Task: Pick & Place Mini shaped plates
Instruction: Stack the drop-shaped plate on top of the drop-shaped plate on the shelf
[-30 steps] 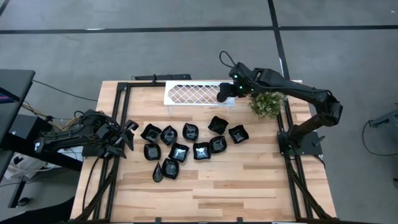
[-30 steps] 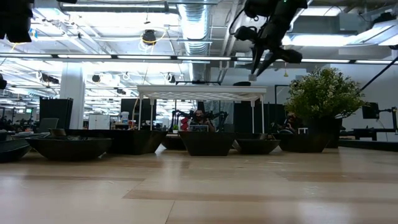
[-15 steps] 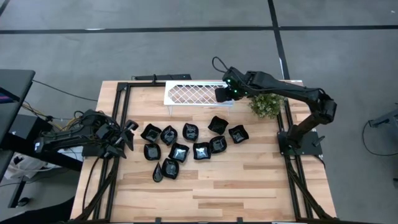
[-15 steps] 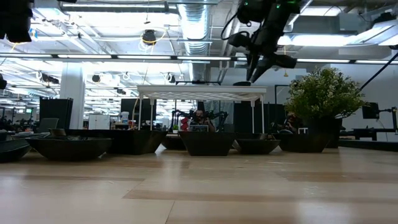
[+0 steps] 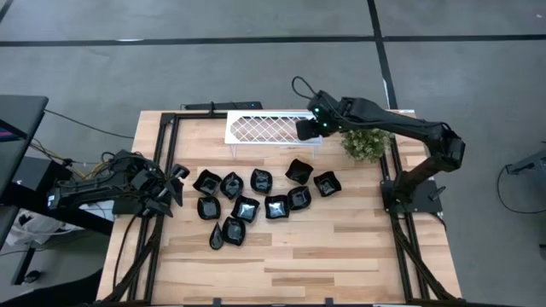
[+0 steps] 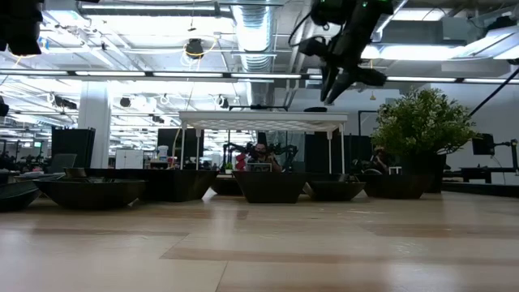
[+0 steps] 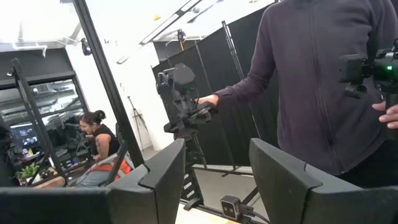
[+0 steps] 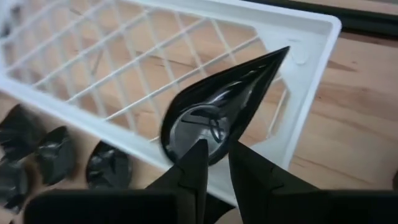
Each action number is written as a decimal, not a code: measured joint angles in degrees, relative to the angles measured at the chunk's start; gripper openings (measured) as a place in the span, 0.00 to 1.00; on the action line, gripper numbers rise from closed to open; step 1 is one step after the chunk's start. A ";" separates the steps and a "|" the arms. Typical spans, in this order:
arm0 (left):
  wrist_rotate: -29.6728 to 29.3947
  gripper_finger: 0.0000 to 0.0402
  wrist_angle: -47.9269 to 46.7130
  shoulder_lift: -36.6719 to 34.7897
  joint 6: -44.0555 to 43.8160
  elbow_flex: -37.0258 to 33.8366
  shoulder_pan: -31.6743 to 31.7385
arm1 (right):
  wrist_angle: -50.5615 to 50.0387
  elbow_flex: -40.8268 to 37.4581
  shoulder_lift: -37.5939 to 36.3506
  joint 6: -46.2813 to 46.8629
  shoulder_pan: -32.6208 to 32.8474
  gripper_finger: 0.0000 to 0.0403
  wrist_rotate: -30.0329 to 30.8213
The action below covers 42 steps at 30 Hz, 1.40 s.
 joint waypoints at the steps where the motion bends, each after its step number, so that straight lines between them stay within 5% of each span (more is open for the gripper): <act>1: -0.01 0.45 0.03 -0.01 0.00 0.00 0.02 | 0.06 0.00 -0.61 -0.34 0.61 0.15 -0.02; 16: -0.16 0.45 0.59 -0.01 -0.71 0.00 0.01 | -0.20 0.00 -13.10 -11.55 17.66 0.15 6.21; 24: -7.54 0.45 0.52 0.01 -20.87 0.00 0.02 | -0.18 0.00 -19.05 -12.07 27.74 0.15 13.81; 28: -7.76 0.45 0.55 0.01 -24.21 0.00 0.00 | 0.29 -0.52 -21.77 -11.70 33.09 0.15 18.88; 33: -7.76 0.45 0.81 0.01 -24.72 0.00 -0.04 | 3.25 -7.31 -26.25 -5.78 40.22 0.15 26.42; 42: -7.78 0.45 1.62 0.01 -30.72 0.00 -0.04 | 23.48 -27.43 -32.91 -0.42 52.00 0.15 34.38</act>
